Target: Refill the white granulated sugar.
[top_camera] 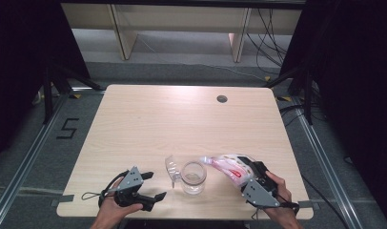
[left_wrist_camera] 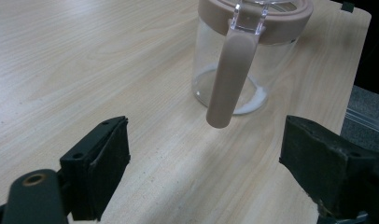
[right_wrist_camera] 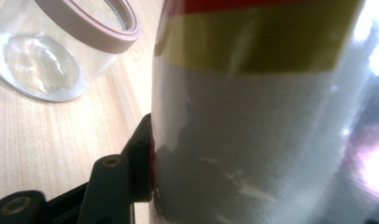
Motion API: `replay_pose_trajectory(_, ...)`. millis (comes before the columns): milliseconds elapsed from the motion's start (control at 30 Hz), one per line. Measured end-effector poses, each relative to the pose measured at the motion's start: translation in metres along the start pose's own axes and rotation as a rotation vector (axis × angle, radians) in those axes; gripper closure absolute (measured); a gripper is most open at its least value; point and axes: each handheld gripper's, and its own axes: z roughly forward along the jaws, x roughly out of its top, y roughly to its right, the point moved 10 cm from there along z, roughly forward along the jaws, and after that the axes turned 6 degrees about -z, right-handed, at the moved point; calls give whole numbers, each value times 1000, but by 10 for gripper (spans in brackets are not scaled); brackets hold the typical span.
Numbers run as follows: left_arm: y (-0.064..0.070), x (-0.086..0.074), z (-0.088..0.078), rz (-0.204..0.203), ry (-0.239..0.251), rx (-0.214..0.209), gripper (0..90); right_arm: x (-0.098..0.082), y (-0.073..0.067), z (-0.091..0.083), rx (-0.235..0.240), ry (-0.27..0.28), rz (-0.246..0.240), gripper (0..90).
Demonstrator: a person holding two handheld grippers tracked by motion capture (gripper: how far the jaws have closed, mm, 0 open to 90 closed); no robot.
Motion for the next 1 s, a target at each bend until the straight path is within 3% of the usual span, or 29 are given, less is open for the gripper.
replay_pose_trajectory(300, 0, -1, 1, -2, -3, 4, 153, -1, 0, 7, 6, -10, -80, 472)
replay_pose_trajectory(333, 0, -1, 1, -2, -5, 1, 153, -1, 2, 8, 3, -5, -110, 473)
replay_pose_trajectory(367, -1, -2, 1, 3, -10, 4, 153, -2, -2, 9, 16, -16, -69, 473)
replay_pose_trajectory(400, -1, -2, 1, 3, -9, 3, 153, -2, -1, 10, 16, -11, -87, 473)
replay_pose_trajectory(433, 0, -1, 2, -10, -1, 0, 153, 0, 3, 13, 11, 2, -157, 474)
replay_pose_trajectory(467, -1, -1, 1, -4, -7, 2, 153, 0, 4, 14, 12, 1, -163, 474)
replay_pose_trajectory(500, -1, -1, 2, -7, -5, 2, 153, -1, 2, 14, 15, -7, -135, 474)
replay_pose_trajectory(533, -1, -2, 2, -5, -7, 3, 153, 0, 4, 16, 13, 5, -158, 475)
replay_pose_trajectory(567, -1, -2, 2, -2, -12, 5, 153, 3, 7, 17, 12, 15, -225, 475)
replay_pose_trajectory(600, -1, -2, 2, 5, -11, 5, 153, 0, 3, 17, 23, -6, -184, 475)
replay_pose_trajectory(667, -1, -2, 2, -3, -10, 6, 153, 0, 5, 20, 24, 2, -225, 475)
replay_pose_trajectory(733, -1, -2, 1, -3, -11, 5, 153, -2, 6, 21, 21, -9, -208, 476)
replay_pose_trajectory(767, -1, -2, 1, -5, -9, 7, 153, 0, 10, 21, 15, -3, -262, 476)
replay_pose_trajectory(800, -1, -2, 2, -5, -8, 1, 153, -2, 7, 22, 31, -12, -251, 476)
replay_pose_trajectory(833, -1, -2, 2, 0, -12, -3, 153, -2, 9, 22, 15, -17, -236, 476)
replay_pose_trajectory(1000, 0, -2, 3, 3, -13, -5, 153, 3, 8, 24, 23, -10, -293, 476)
